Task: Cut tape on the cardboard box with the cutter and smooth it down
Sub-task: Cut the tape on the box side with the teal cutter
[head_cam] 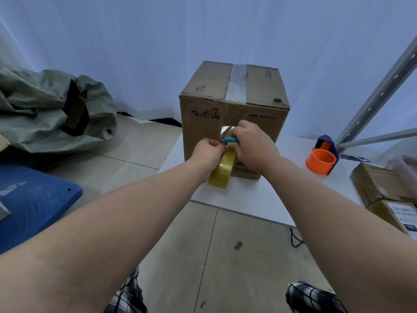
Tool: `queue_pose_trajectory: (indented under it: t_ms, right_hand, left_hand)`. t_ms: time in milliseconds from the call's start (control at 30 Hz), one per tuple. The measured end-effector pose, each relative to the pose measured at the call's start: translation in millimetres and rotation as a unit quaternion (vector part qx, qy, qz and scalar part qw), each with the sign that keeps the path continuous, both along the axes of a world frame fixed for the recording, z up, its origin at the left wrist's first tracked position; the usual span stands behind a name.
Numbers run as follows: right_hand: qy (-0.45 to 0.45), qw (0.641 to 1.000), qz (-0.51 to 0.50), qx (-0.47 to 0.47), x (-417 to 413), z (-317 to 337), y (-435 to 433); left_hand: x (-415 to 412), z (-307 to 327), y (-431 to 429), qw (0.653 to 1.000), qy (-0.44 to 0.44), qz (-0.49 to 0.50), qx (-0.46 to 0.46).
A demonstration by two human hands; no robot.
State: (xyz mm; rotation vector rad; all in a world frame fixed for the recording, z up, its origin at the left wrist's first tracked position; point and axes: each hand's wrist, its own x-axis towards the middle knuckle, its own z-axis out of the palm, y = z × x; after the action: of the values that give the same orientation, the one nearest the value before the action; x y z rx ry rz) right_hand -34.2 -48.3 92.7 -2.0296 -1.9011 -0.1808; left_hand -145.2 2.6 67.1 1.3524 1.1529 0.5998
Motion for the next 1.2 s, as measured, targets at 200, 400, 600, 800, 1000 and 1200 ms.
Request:
queue_pose_trajectory:
  t_ms: [200, 400, 600, 800, 1000, 1200]
  right_hand:
    - [-0.036, 0.999, -0.007, -0.002, -4.4, -2.5, 2.0]
    - [-0.064, 0.998, -0.015, 0.007, -8.8, -6.0, 2.7]
    - [-0.049, 0.999, -0.004, 0.001, -5.7, -4.1, 1.3]
    - [-0.048, 0.999, -0.004, -0.003, -6.9, -2.6, -1.9]
    - [-0.056, 0.998, -0.007, -0.010, -9.1, -2.9, 0.2]
    - [-0.084, 0.996, -0.004, -0.016, -12.9, -2.7, 2.0]
  left_hand:
    - [0.6, 0.0, 2.2, 1.000, 0.002, 0.007, -0.007]
    - [3.2, -2.4, 2.7, 1.000, -0.002, 0.028, 0.001]
    - [4.8, -4.3, 2.4, 0.999, 0.012, 0.037, 0.017]
    - [5.0, -3.9, 2.3, 0.999, 0.030, 0.026, 0.020]
    - [4.0, -4.7, 4.5, 0.999, 0.035, 0.018, 0.033]
    - [3.5, -4.4, 7.1, 0.998, 0.040, 0.021, 0.036]
